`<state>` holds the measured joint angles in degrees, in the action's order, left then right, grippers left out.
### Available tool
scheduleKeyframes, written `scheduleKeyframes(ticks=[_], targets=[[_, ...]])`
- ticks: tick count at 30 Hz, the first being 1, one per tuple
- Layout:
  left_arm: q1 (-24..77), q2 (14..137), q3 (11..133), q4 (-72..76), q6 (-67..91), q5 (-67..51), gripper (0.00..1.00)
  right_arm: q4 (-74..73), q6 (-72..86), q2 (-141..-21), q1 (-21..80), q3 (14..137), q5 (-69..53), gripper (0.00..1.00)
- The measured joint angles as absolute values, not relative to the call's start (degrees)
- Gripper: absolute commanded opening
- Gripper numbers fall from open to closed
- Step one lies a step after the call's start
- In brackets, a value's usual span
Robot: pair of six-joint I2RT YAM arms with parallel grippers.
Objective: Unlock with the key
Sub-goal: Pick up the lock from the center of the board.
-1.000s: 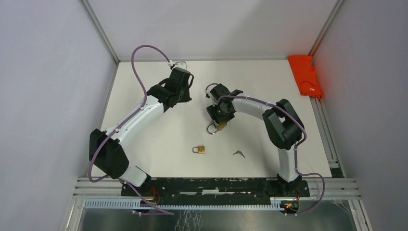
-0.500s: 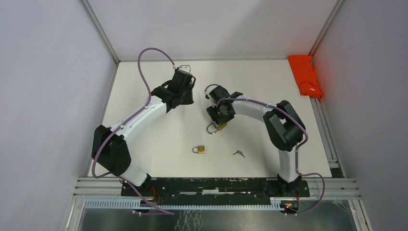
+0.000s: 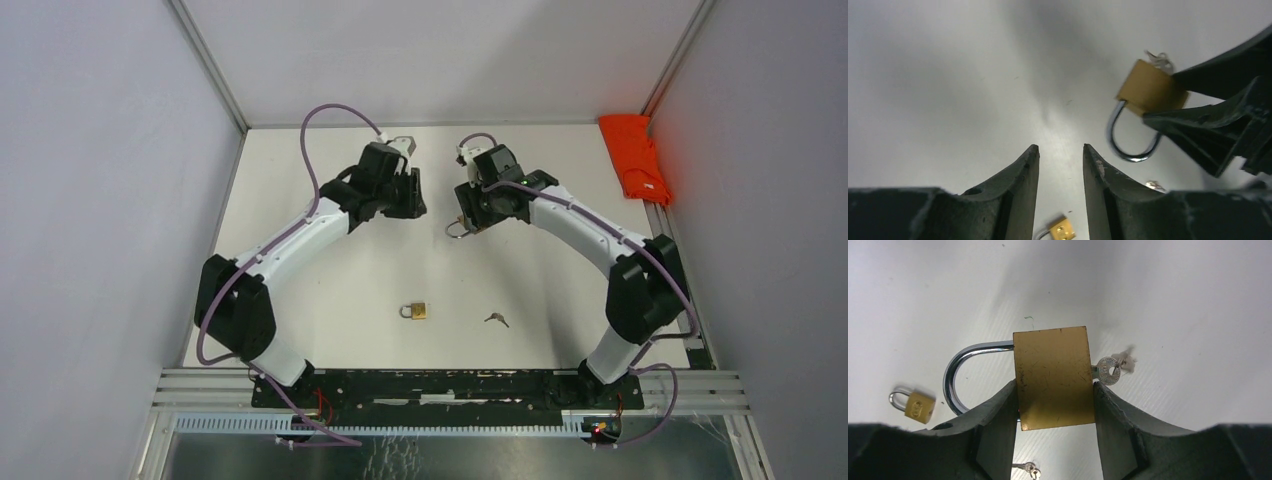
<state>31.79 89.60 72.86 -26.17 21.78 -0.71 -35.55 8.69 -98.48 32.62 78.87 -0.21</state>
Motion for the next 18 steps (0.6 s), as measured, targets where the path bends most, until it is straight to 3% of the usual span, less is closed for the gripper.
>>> scheduleKeyframes(ticks=[6,11,18], targets=[[29.3,92.5,74.7,-20.1,23.5,-15.8,0.49,-33.4,9.4,-96.4,31.0,77.9,-3.5,0.0],[24.4,94.8,68.5,-9.6,31.3,-29.8,0.54,-32.1,10.5,-96.0,29.8,74.5,-5.2,0.0],[22.6,98.9,67.0,-2.1,40.2,-39.3,0.56,-29.1,12.4,-92.7,29.5,72.2,-6.3,0.0]])
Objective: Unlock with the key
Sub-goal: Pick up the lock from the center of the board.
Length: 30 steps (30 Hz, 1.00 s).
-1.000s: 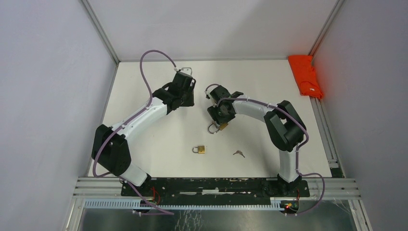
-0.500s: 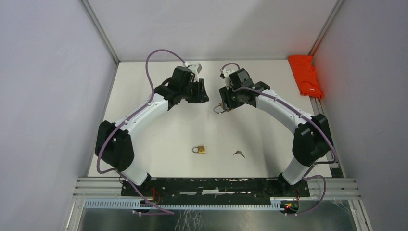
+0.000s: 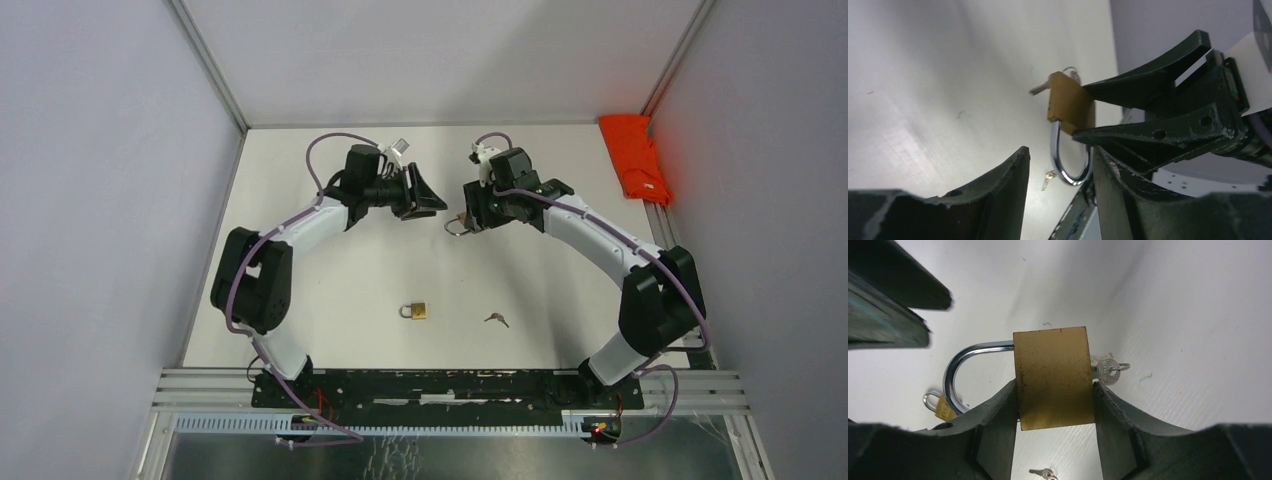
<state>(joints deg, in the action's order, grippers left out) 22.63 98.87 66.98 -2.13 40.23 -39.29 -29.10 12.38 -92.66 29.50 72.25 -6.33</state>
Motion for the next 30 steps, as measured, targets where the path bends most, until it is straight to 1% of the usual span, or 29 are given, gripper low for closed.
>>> scheduleKeyframes(ticks=[4,7,18,25,27,29,30], targets=[[22.7,100.8,65.6,6.8,48.3,-44.2,0.56,-25.2,13.8,-90.8,29.5,71.2,-7.5,0.0],[22.7,102.5,64.4,10.7,52.5,-46.0,0.56,-22.7,14.8,-89.7,29.6,69.9,-7.5,0.0],[22.7,104.6,63.7,17.8,60.0,-47.8,0.58,-17.8,16.5,-88.3,30.1,68.6,-8.2,0.0],[22.8,105.4,63.7,20.5,61.5,-48.2,0.57,-16.2,17.6,-88.3,32.1,67.7,-9.1,0.0],[23.0,105.5,63.4,21.1,61.5,-48.2,0.53,-15.7,17.9,-88.3,32.7,67.7,-9.2,0.0],[23.2,105.7,62.9,21.7,62.1,-48.3,0.44,-15.3,18.2,-88.3,33.1,67.7,-9.1,0.0],[23.3,105.7,62.6,22.1,62.3,-48.4,0.36,-15.1,18.2,-88.3,33.4,67.7,-9.1,0.0]])
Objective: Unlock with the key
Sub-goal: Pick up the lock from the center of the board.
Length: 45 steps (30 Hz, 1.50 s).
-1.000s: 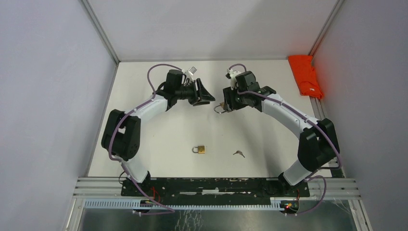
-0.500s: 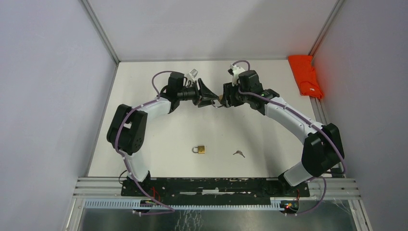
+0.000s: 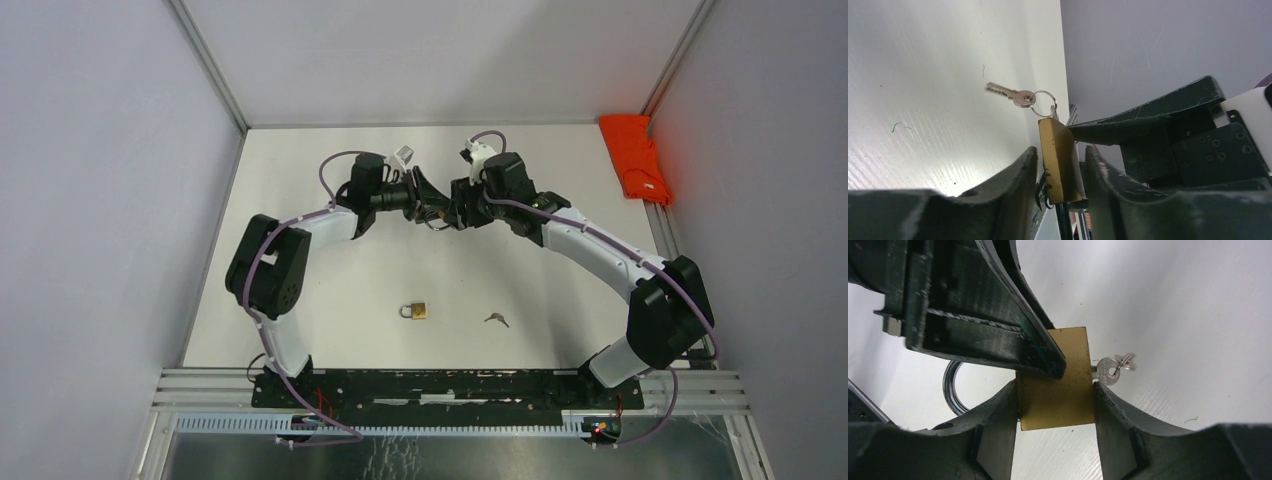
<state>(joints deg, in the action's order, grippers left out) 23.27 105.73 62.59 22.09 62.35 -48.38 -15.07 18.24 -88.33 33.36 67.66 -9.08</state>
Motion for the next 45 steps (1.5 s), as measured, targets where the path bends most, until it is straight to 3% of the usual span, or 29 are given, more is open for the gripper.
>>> scheduleKeyframes(ticks=[3,7,11,16,18,22,29,32,37,39,40,45], targets=[[23.7,105.7,61.8,23.0,63.2,-48.6,0.17,-14.9,18.1,-88.3,33.5,67.7,-9.0,0.0],[23.9,105.7,61.8,23.9,64.0,-48.4,0.04,-15.6,18.0,-88.3,33.8,67.7,-8.6,0.0],[23.9,105.8,61.8,24.2,64.0,-48.5,0.02,-15.5,18.0,-88.3,33.7,67.7,-8.7,0.0],[23.8,105.9,61.8,24.6,63.9,-48.8,0.02,-15.5,17.8,-88.3,33.8,67.7,-8.7,0.38],[23.7,106.0,62.0,24.6,63.9,-49.3,0.02,-15.5,17.5,-88.1,33.8,67.7,-8.5,0.47],[23.1,106.3,64.4,24.1,63.0,-52.4,0.02,-16.4,15.9,-85.9,34.0,67.9,-6.9,0.56],[22.3,108.2,72.5,23.4,56.4,-61.8,0.02,-17.1,12.5,-74.3,33.8,68.4,-0.3,0.53],[21.0,110.8,76.1,14.8,47.8,-64.9,0.02,-15.8,11.6,-67.9,32.9,68.4,3.3,0.49],[20.0,116.7,84.2,-3.4,30.0,-67.3,0.02,-13.7,9.1,-62.9,32.4,68.4,6.2,0.17],[19.9,117.0,84.4,-7.7,24.7,-68.6,0.02,-13.4,8.0,-63.0,32.3,68.0,6.0,0.1],[20.0,116.9,84.4,-9.0,22.9,-69.6,0.02,-13.1,7.7,-63.1,32.3,67.3,5.5,0.1],[21.0,113.2,84.7,-19.7,7.6,-74.3,0.02,-11.6,7.2,-63.9,32.0,61.4,-0.6,0.28]])
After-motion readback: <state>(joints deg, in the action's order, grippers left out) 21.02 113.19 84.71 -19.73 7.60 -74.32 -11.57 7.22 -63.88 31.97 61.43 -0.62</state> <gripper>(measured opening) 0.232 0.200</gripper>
